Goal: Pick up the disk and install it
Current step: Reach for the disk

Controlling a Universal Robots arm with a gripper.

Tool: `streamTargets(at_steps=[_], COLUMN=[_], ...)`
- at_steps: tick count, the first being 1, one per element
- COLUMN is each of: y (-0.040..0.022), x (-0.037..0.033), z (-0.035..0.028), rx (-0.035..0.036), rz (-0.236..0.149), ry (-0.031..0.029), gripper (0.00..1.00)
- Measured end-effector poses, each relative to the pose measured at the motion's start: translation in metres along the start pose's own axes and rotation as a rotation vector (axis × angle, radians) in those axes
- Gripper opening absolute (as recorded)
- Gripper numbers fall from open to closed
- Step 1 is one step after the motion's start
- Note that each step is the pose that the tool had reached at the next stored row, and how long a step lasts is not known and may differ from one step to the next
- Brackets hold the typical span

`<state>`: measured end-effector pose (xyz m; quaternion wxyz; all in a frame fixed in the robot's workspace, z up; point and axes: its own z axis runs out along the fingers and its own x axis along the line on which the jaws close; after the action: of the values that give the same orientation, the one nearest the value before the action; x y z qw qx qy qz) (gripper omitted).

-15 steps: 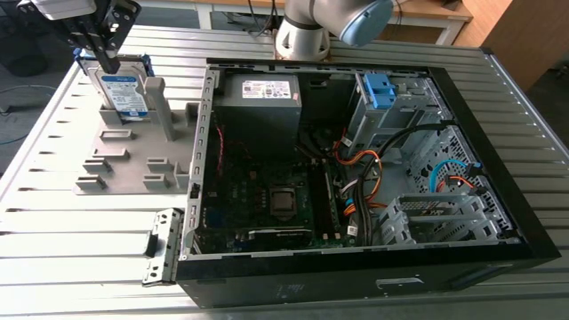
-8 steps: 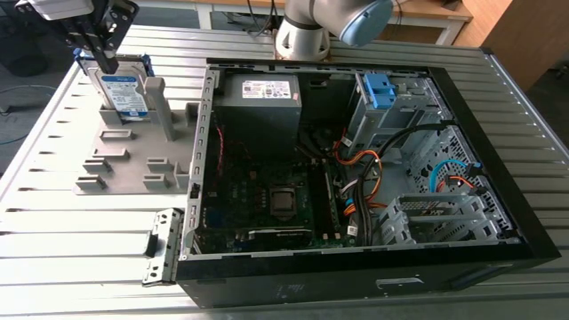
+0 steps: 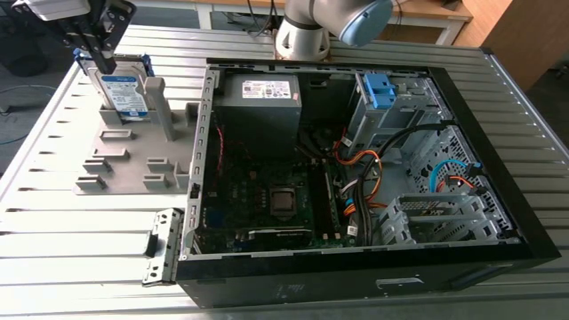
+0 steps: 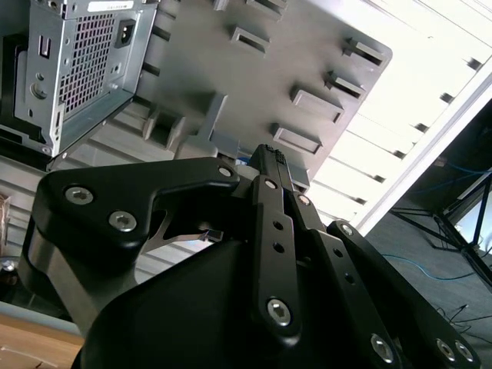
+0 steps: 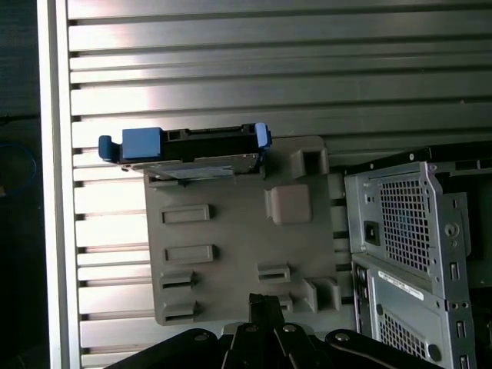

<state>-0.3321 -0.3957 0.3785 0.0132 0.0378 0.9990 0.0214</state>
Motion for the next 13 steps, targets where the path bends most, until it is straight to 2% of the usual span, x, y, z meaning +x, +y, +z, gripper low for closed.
streamTargets(at_steps=[13], y=[-0.0004], x=[0.0038], z=[0.0015], rx=[0.0], rz=[0.0], ry=[0.0001], gripper=[0.11])
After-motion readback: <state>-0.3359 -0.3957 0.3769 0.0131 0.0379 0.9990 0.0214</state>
